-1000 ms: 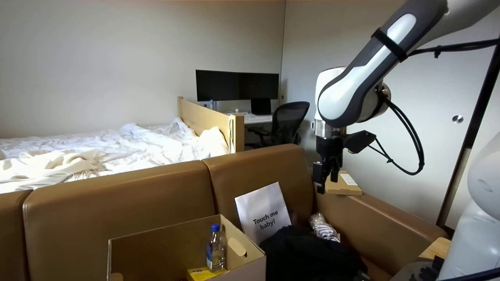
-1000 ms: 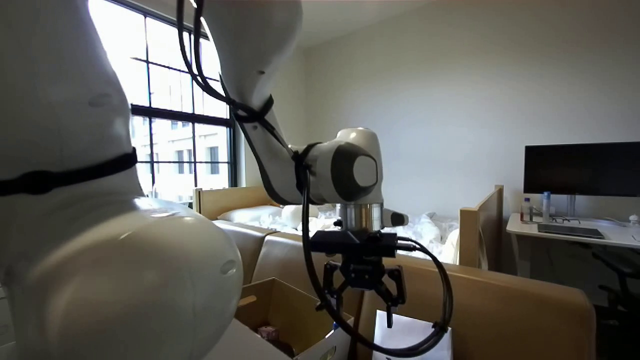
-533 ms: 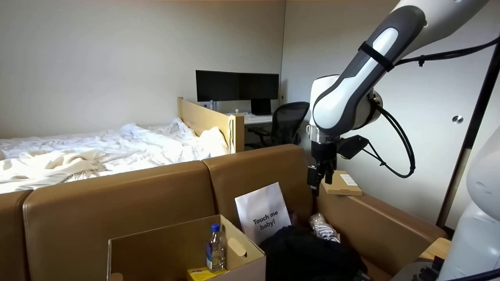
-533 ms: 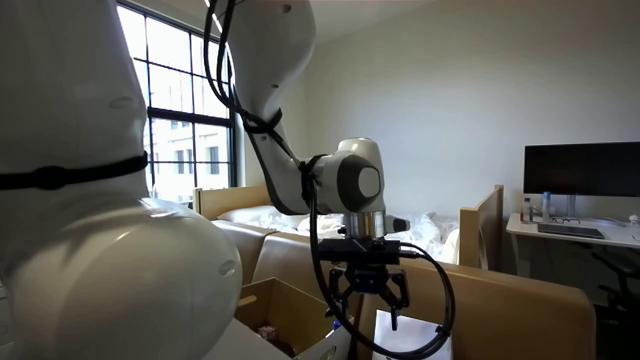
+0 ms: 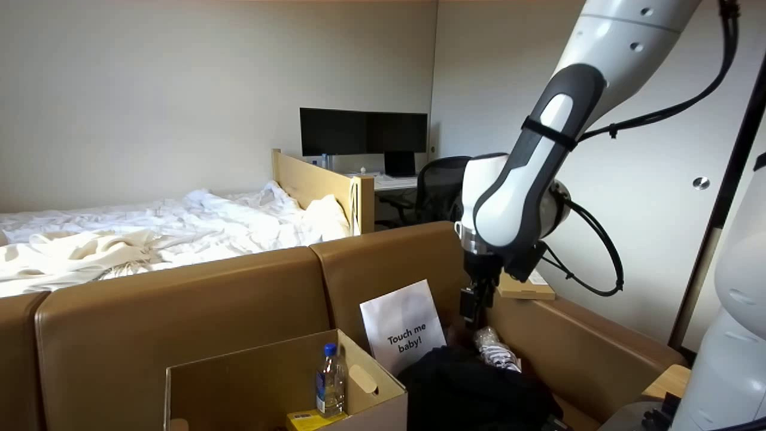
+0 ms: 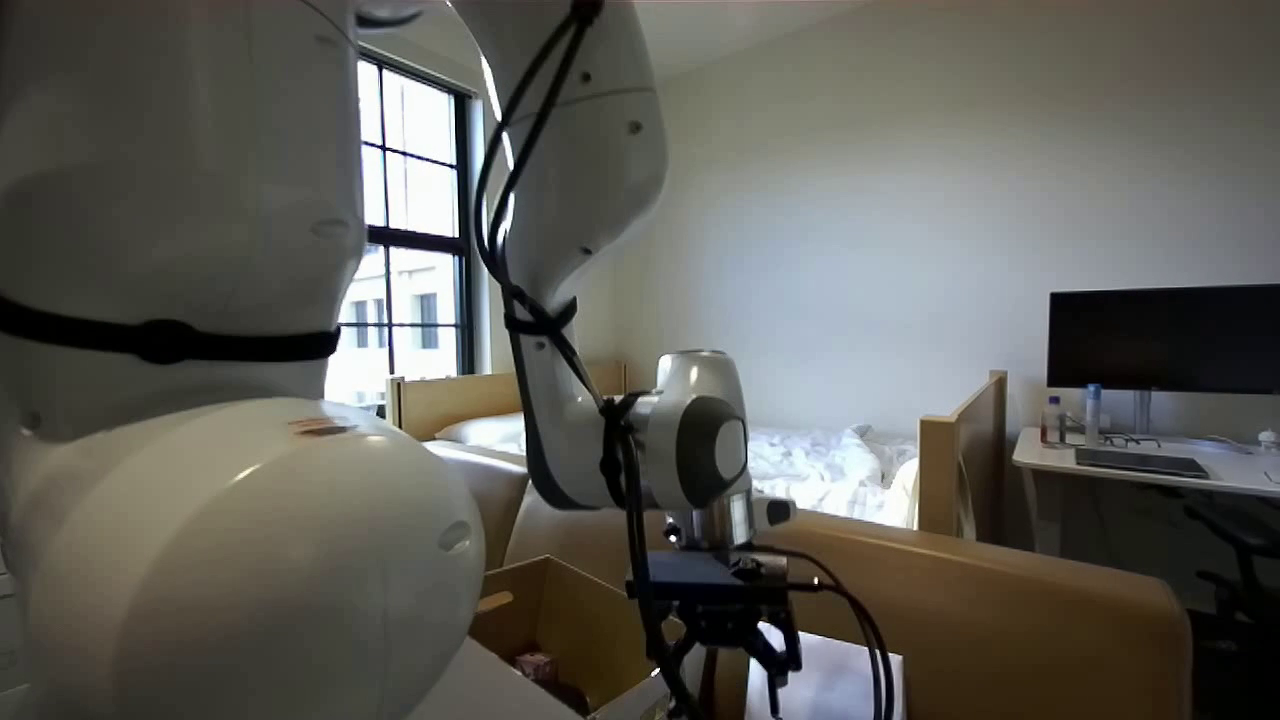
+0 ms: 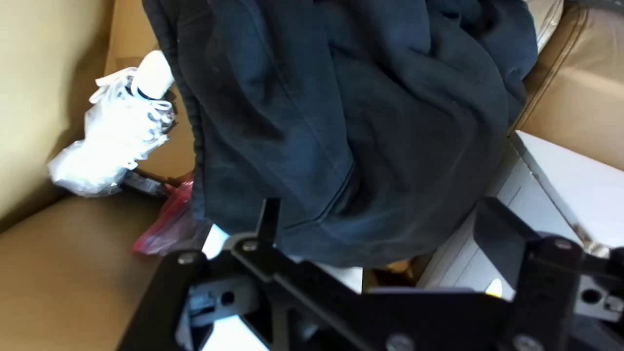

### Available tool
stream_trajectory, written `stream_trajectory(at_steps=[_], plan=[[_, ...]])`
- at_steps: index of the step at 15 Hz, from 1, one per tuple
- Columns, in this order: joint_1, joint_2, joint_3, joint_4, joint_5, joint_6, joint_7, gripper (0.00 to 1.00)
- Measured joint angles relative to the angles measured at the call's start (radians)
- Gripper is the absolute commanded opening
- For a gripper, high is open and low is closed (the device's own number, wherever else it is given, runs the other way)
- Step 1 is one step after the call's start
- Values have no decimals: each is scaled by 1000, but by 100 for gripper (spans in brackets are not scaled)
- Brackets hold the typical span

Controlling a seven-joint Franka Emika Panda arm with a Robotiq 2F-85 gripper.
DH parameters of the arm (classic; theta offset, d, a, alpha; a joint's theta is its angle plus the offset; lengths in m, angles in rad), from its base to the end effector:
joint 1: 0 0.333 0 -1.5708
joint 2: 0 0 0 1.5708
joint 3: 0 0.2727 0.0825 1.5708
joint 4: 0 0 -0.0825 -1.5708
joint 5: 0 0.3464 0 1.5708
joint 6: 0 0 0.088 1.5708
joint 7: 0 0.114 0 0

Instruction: Put the black hoodie inside the box

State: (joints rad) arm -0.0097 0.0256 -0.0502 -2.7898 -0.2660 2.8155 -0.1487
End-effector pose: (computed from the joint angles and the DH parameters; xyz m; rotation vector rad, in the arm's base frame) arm 0.3651 -0.0097 0.1873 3.0115 0.5184 -0.0138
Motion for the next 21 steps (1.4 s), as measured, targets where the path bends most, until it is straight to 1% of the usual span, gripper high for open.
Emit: stream_trajectory(at_steps=[1, 2, 3, 5, 6, 7, 9, 14, 18, 21], plan=[[0, 67, -1, 0, -50, 45, 33, 100], [6, 134, -14, 3, -131, 88, 91, 100], [43, 197, -63, 12, -224, 128, 165, 100], [181, 313, -224, 51, -402, 196, 318, 100], [236, 363, -283, 74, -458, 221, 375, 100], [264, 398, -308, 94, -474, 230, 397, 100], [278, 428, -316, 118, -477, 231, 401, 100], [278, 451, -318, 137, -477, 241, 402, 100], [273, 558, -296, 207, -457, 293, 435, 100], [276, 662, -271, 282, -397, 325, 505, 100]])
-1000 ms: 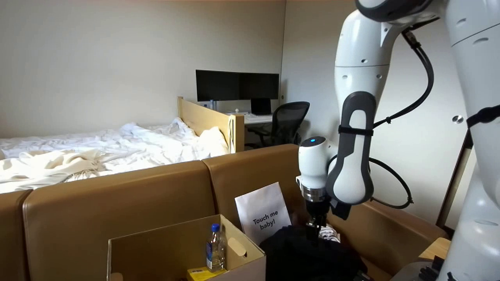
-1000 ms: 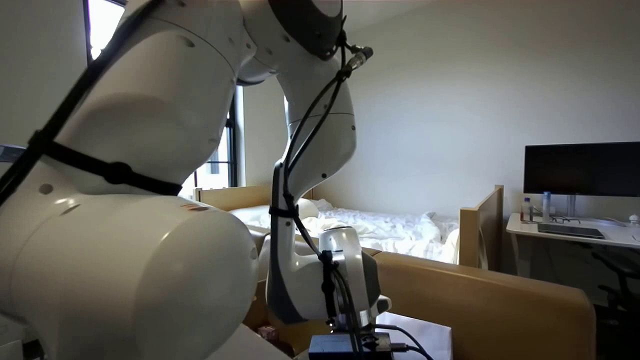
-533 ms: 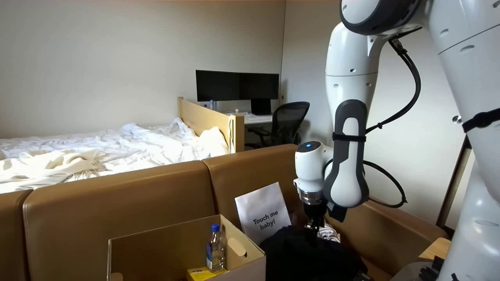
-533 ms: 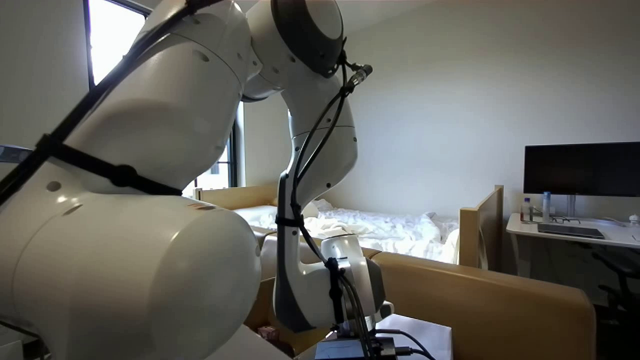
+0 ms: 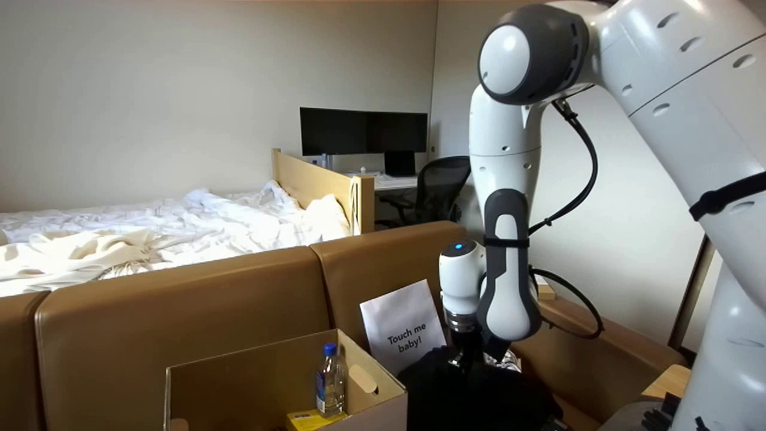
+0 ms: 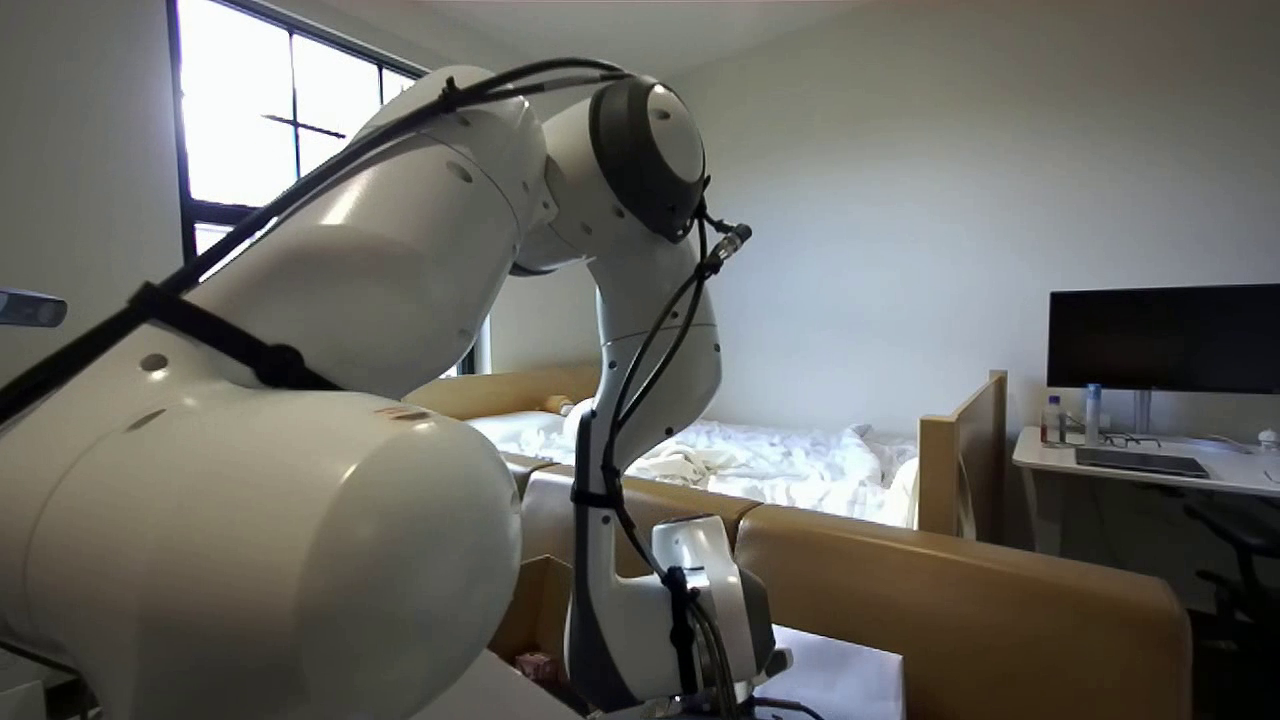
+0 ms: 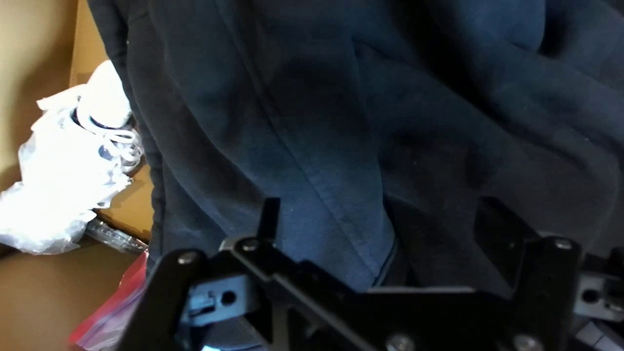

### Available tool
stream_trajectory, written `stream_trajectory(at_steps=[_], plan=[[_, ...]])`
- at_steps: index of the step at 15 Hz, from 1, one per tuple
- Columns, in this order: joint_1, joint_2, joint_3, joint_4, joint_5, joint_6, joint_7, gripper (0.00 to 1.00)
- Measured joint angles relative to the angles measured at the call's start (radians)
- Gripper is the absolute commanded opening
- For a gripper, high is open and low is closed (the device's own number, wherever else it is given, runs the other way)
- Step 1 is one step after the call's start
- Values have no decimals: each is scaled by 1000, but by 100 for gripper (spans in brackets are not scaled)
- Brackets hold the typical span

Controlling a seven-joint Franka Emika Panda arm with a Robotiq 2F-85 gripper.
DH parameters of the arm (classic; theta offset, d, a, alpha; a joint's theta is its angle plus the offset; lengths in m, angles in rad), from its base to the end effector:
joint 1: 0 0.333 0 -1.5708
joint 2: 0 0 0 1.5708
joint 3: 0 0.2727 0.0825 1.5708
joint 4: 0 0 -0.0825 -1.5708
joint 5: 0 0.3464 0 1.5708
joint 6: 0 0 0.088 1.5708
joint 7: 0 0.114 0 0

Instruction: Put the black hoodie inside the box

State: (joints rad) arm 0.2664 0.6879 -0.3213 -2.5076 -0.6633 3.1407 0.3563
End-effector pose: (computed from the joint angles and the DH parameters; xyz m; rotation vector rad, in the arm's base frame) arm 0.3715 -0.0017 0.0280 2.9070 0.4673 -0.0858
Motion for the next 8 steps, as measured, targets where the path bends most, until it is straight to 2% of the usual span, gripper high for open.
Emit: stream_trajectory(at_steps=[7, 8], plan=[[59, 246, -41, 195, 120, 125, 169, 100], [66, 268, -50, 211, 126, 136, 178, 80]])
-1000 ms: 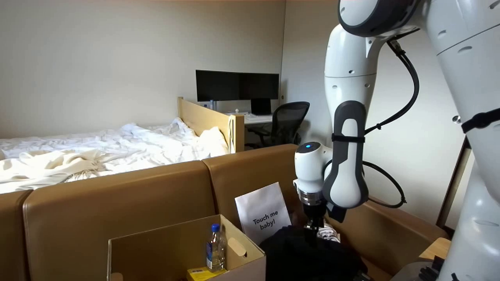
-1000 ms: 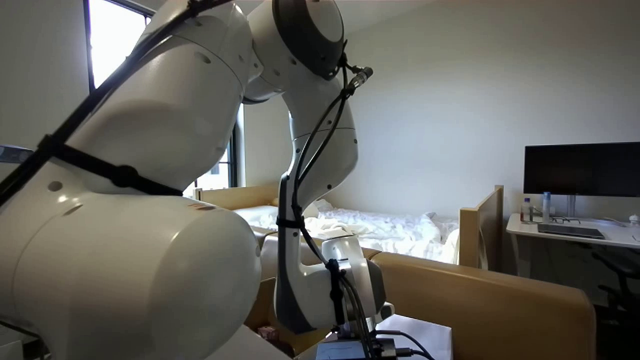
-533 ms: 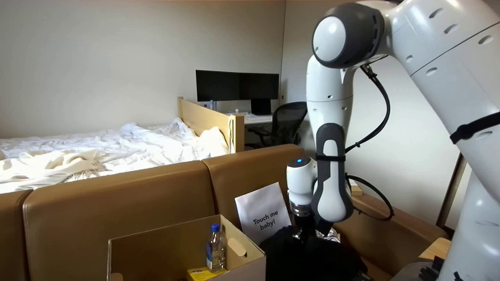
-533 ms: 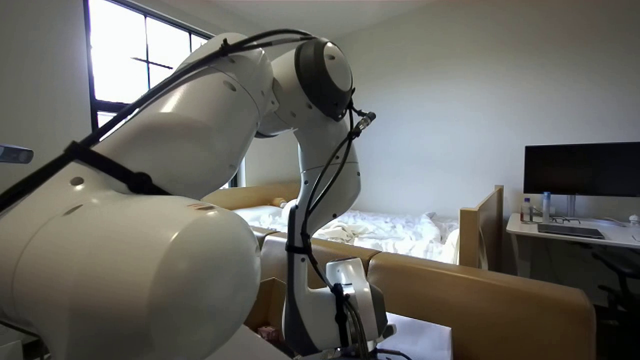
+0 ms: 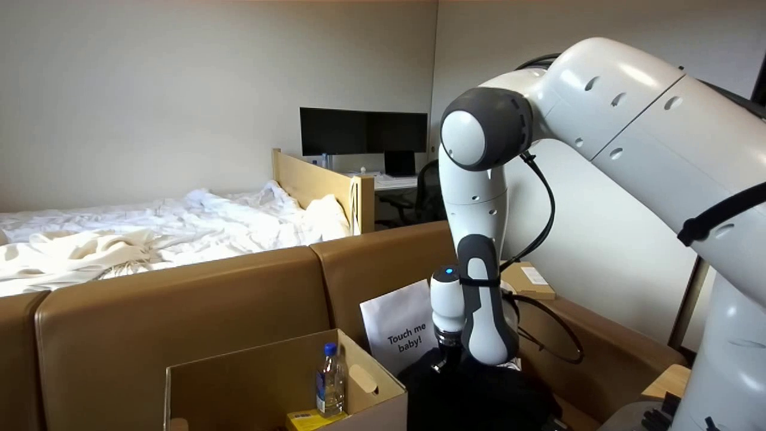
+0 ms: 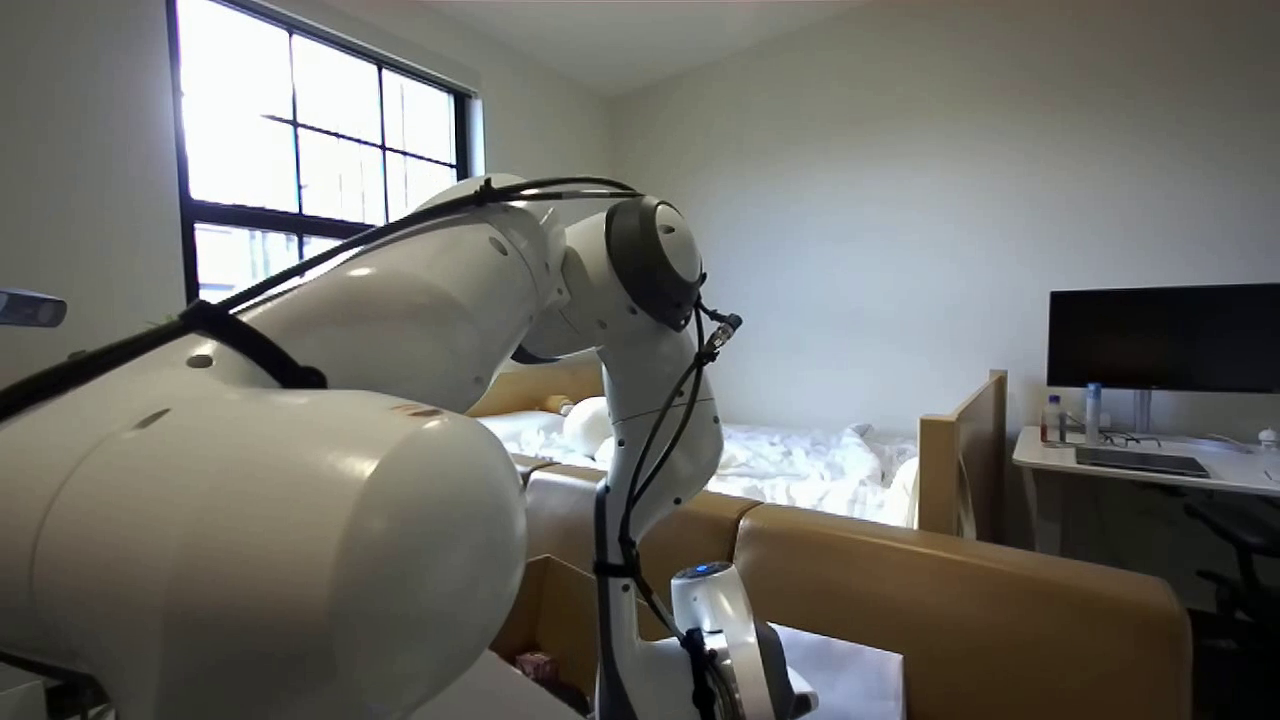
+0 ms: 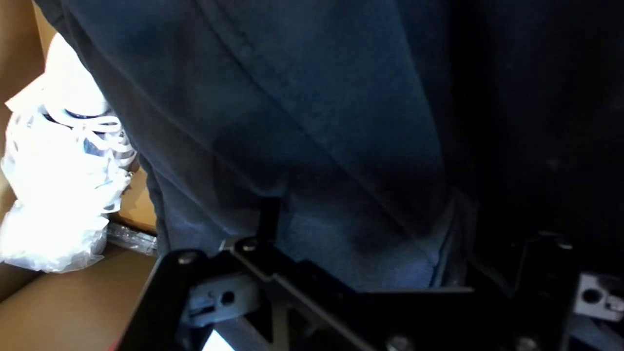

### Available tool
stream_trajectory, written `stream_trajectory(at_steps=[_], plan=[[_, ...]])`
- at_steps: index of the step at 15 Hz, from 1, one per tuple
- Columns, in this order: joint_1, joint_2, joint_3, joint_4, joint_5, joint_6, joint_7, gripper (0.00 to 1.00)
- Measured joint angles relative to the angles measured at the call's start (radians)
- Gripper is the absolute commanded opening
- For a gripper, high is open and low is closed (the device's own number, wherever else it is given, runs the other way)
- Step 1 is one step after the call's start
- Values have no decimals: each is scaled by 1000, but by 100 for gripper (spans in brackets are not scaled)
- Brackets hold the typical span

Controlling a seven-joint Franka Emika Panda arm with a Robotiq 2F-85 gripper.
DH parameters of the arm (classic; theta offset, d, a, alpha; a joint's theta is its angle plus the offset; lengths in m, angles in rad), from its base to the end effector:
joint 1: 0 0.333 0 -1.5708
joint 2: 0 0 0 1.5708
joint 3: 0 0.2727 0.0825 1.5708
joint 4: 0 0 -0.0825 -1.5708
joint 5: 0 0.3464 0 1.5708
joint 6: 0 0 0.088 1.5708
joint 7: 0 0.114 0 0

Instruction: Put the black hoodie inside the box

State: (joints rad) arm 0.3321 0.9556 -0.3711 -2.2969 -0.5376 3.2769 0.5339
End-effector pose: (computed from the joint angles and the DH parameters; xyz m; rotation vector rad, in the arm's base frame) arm 0.4065 -0.0115 -0.0267 2.9066 0.1718 0.0751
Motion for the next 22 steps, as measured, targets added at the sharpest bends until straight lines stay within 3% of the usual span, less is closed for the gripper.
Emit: stream_trajectory(at_steps=[1, 6, 12, 16, 22], plan=[[6, 19, -7, 13, 5, 9, 7, 74], [23, 66, 43, 14, 312, -2, -223, 42], [43, 70, 49, 36, 409, -142, -345, 7], [-12, 21, 90, 92, 382, -362, -482, 6], [-170, -165, 219, 99, 277, -654, -719, 8]])
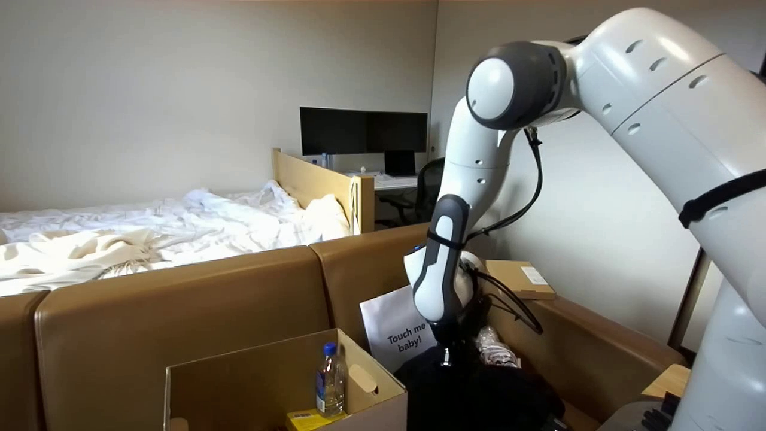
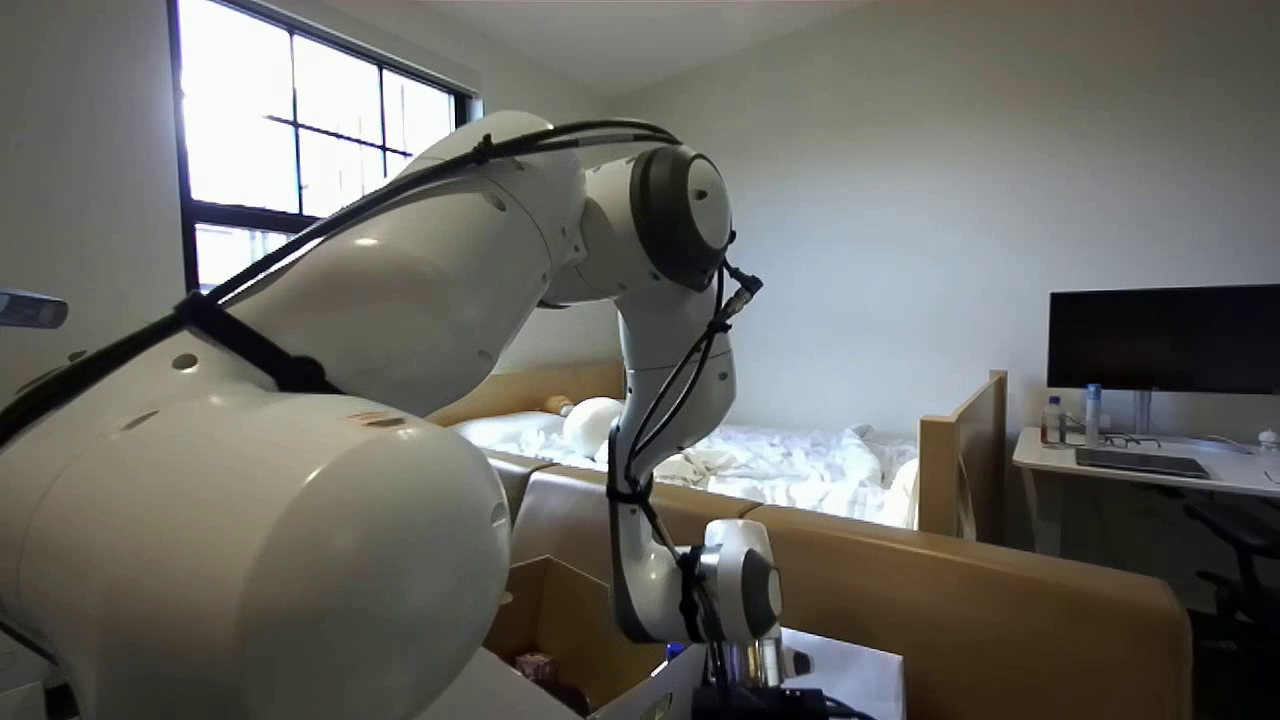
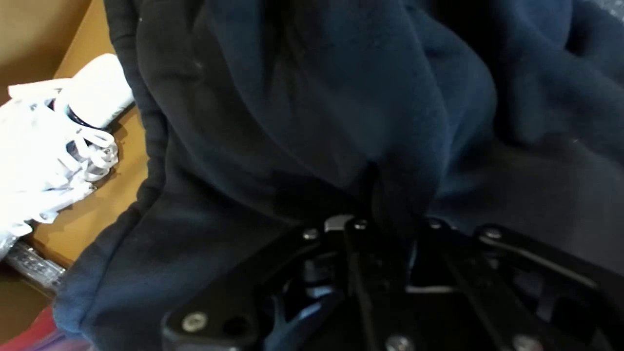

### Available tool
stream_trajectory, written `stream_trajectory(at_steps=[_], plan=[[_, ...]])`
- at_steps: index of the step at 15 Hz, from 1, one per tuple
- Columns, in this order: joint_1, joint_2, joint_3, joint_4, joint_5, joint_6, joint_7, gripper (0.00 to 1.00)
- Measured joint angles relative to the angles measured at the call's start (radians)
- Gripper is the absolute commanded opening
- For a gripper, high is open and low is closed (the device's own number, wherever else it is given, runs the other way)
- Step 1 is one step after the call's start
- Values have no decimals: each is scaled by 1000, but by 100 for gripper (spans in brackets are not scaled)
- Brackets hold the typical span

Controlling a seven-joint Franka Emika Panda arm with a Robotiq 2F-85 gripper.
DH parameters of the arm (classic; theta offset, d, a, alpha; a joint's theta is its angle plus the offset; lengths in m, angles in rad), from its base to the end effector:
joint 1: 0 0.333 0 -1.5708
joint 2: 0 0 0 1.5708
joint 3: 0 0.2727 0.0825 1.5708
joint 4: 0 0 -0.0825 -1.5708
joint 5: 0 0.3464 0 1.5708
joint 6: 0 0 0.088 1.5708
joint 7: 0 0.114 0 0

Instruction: Put the black hoodie inside the box

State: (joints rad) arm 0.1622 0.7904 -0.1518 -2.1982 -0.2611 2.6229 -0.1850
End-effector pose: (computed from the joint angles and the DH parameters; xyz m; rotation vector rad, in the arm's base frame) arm 0.4299 -0.0070 0.0023 2.8392 0.6822 -0.5660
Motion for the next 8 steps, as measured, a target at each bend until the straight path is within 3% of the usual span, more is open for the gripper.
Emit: stream_trajectory(at_steps=[3, 8], plan=[[-28, -139, 62, 12, -24, -221, -55, 8], [15, -310, 129, 140, -144, -595, -93, 8]])
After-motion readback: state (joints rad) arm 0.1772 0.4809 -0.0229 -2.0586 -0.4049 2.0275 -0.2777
